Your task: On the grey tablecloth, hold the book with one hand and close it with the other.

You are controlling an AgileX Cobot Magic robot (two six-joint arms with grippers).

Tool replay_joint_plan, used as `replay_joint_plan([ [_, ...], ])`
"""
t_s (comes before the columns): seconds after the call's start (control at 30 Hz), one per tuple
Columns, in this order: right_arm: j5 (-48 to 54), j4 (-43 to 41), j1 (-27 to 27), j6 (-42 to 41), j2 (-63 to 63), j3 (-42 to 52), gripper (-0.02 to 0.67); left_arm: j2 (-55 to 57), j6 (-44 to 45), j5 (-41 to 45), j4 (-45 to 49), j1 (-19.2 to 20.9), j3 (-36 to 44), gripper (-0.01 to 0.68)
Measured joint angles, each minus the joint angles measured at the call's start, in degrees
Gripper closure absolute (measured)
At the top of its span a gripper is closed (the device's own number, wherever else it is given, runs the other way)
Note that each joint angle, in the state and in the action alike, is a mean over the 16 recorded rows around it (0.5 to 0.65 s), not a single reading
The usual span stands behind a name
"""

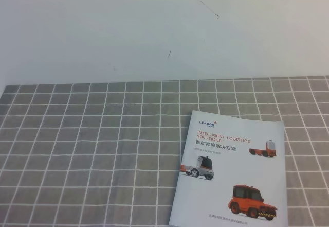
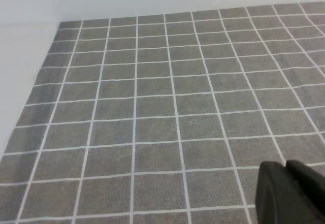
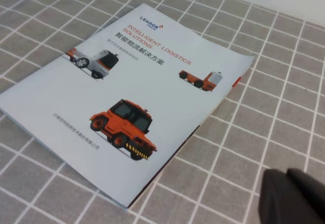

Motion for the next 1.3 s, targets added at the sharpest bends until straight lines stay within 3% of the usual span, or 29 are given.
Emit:
replay_joint_plan([
  [1.3,0.00,0.00,0.00,-0.01,0.00,0.00,0.650,0.00,2.84,0.00,0.14,0.02,0.00,0.676],
])
